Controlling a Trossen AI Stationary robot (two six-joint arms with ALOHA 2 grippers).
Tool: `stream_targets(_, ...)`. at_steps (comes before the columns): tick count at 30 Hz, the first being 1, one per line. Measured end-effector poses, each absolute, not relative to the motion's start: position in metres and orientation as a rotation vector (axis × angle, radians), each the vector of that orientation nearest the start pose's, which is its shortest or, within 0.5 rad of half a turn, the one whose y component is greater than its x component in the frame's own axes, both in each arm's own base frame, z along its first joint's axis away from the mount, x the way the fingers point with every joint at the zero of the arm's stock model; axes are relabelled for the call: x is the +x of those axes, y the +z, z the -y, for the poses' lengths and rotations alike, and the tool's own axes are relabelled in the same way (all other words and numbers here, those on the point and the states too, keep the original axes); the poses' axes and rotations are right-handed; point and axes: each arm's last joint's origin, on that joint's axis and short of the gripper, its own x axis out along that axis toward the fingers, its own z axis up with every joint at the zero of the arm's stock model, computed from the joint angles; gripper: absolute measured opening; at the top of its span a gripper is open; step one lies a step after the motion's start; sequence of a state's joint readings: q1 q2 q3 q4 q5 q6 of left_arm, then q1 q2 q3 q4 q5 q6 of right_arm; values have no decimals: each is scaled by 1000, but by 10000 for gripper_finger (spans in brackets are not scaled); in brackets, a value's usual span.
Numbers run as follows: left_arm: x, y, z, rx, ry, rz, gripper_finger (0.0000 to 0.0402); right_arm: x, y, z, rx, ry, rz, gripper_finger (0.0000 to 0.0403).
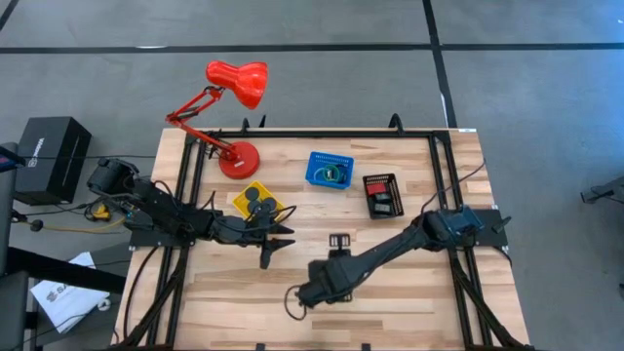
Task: Pick & Place Office items
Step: Put the brown wrist watch into the blue bin
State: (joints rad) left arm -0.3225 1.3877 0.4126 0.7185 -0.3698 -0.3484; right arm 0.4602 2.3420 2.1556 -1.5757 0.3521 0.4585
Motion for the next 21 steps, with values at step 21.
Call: stream_targets(21,240,170,72,-309,90,-229,136,407,270,-34,-466,-535,-1495,102)
